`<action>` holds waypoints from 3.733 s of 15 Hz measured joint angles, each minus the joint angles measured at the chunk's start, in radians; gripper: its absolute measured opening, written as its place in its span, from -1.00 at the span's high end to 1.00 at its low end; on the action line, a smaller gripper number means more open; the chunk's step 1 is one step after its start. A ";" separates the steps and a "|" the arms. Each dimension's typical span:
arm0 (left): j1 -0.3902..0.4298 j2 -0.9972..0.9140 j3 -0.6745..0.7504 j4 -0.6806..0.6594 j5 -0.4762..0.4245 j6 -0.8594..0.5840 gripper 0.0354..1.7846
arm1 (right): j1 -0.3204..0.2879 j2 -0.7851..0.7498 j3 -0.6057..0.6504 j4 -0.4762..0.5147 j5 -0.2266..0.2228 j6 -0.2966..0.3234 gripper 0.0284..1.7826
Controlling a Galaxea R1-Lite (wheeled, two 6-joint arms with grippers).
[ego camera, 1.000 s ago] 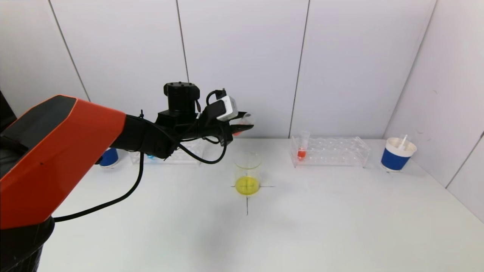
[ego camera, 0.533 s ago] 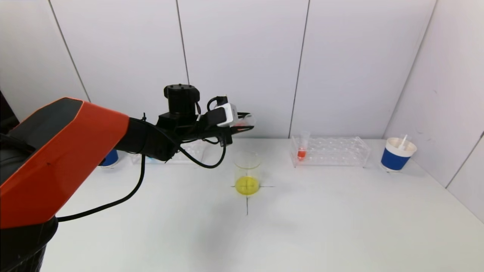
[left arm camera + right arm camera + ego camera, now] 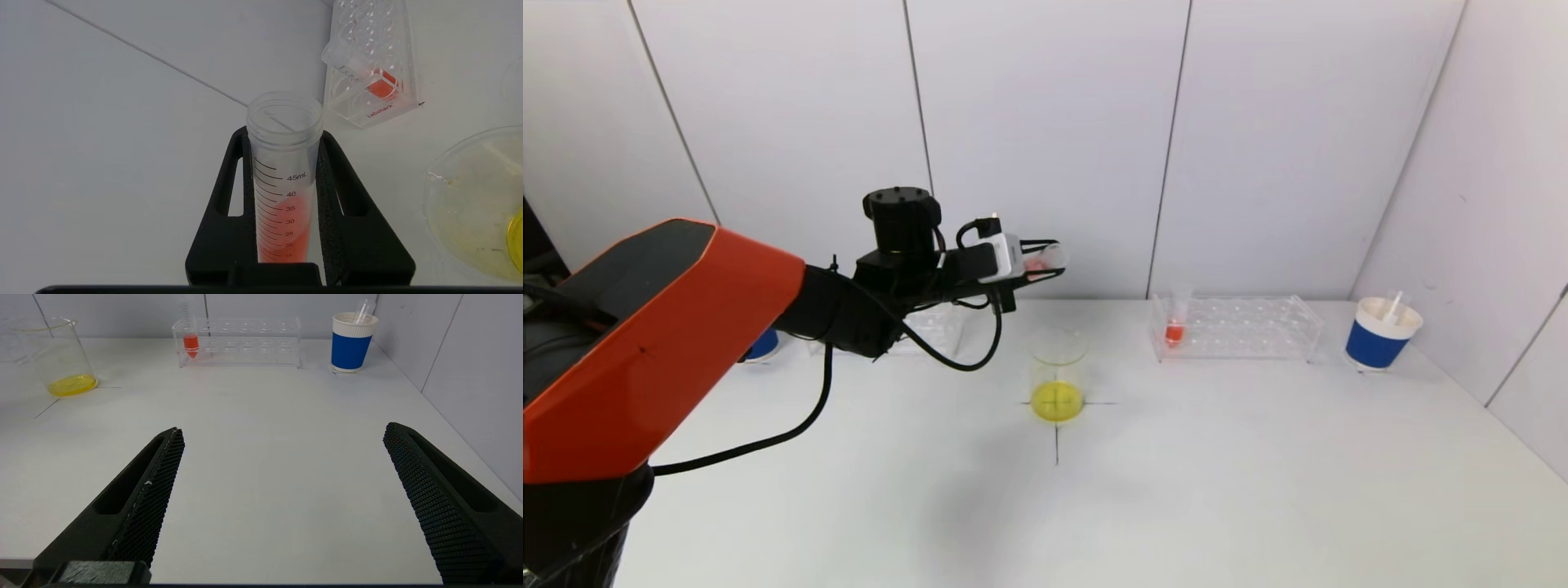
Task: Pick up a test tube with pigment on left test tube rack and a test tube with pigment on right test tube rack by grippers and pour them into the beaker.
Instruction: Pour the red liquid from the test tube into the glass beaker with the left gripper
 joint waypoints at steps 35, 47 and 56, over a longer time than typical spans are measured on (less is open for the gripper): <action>0.020 0.005 0.110 -0.009 -0.004 0.548 0.54 | 0.000 0.000 0.000 0.000 0.000 -0.001 -0.99; 0.017 0.007 0.104 -0.001 0.028 0.634 0.54 | 0.000 0.000 0.000 0.000 0.000 0.000 -0.99; 0.013 -0.004 0.107 0.016 0.035 0.676 0.54 | 0.000 0.000 0.000 0.000 0.000 0.000 -0.99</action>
